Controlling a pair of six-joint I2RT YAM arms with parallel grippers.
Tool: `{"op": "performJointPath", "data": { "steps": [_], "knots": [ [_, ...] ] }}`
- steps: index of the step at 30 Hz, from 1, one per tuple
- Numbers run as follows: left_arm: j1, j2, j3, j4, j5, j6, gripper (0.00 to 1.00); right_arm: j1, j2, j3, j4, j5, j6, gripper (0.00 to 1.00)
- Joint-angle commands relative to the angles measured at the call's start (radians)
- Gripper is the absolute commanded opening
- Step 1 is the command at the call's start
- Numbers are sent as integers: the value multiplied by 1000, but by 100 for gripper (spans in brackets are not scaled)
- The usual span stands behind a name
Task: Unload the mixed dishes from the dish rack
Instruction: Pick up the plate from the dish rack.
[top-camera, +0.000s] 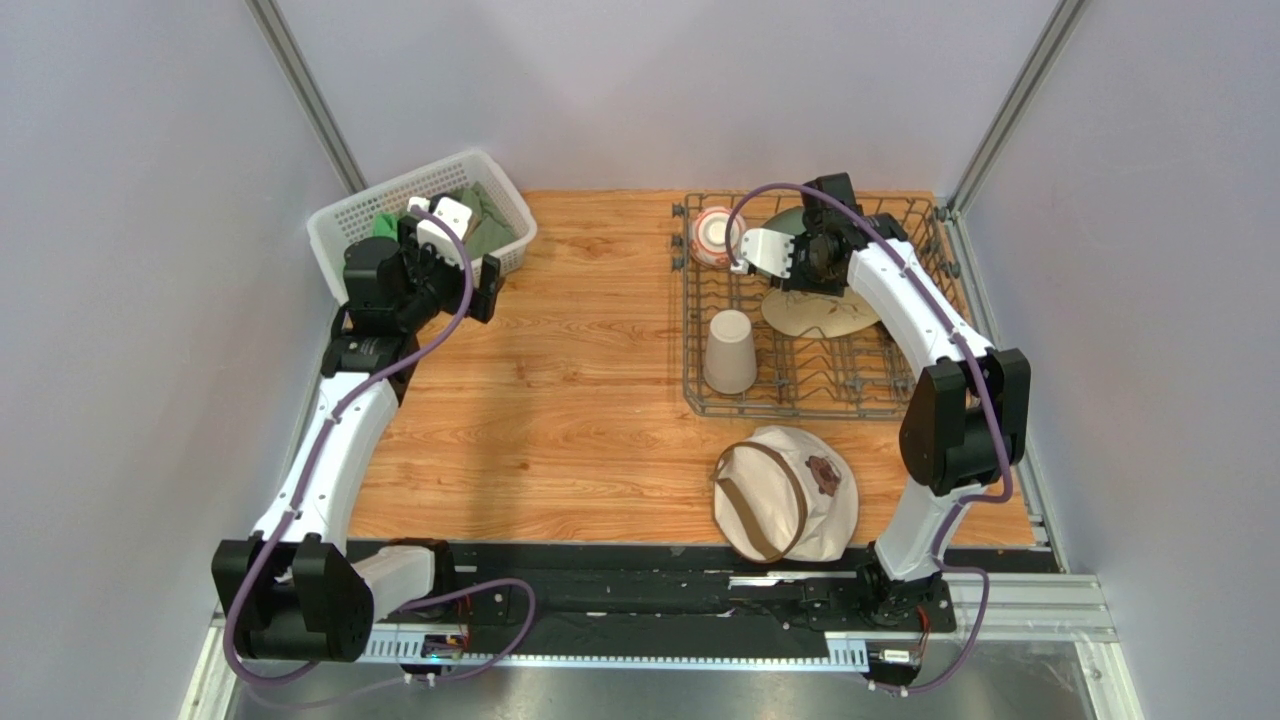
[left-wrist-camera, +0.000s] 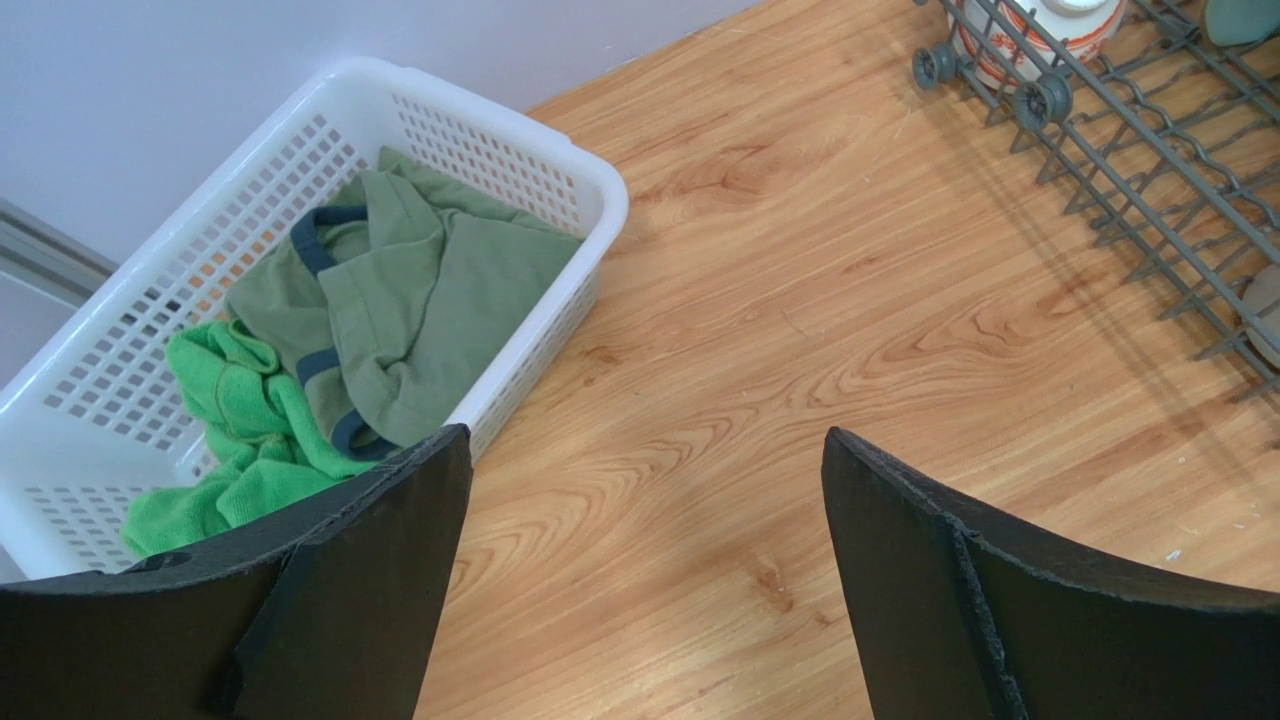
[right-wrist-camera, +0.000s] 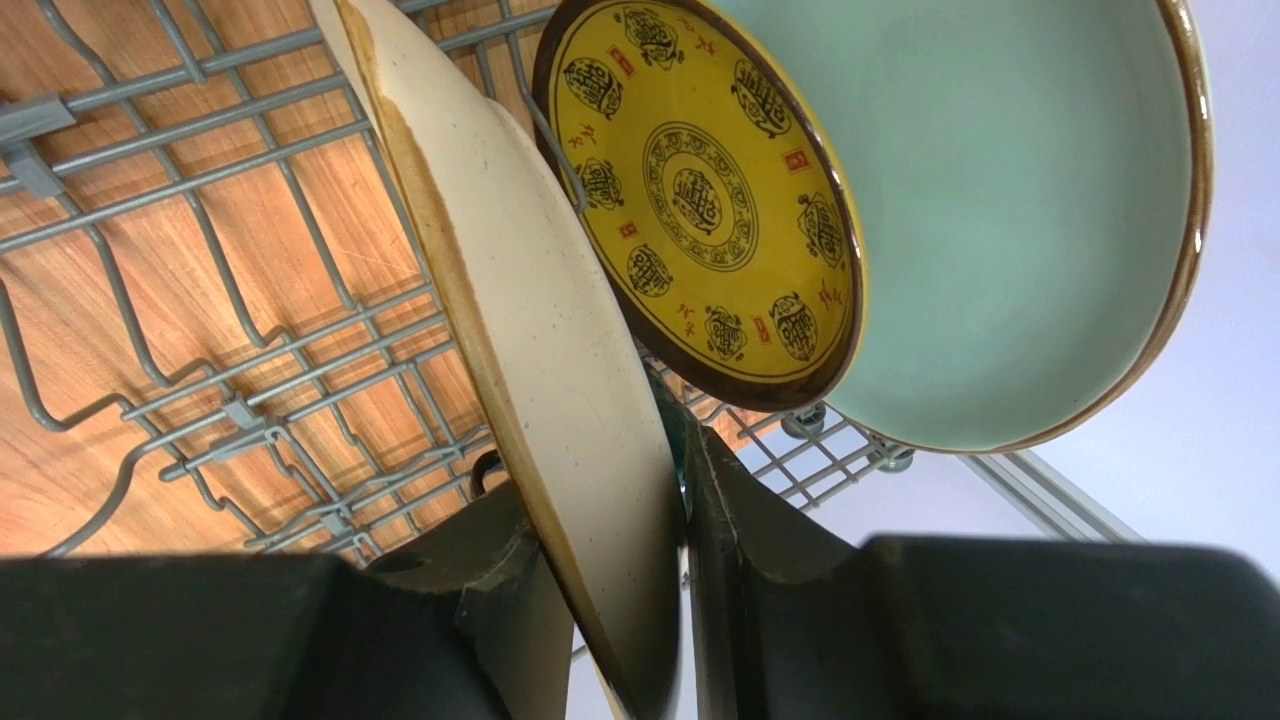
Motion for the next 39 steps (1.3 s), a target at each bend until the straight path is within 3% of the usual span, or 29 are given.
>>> {"op": "performJointPath", "data": {
  "steps": [1,15,28,39],
  "knots": [
    [3,-34,0,45,3,12,94,-4,-43,-10,34,48,10,27],
    [3,-48,2,43,7,4,94,-4,-109,-12,22,85,-71,10],
    [3,-53,17,31,11,-8,94,-4,-169,-12,60,106,-203,2],
    [3,-62,28,18,16,-10,94,13,-239,65,-37,56,-186,1]
  ]
}}
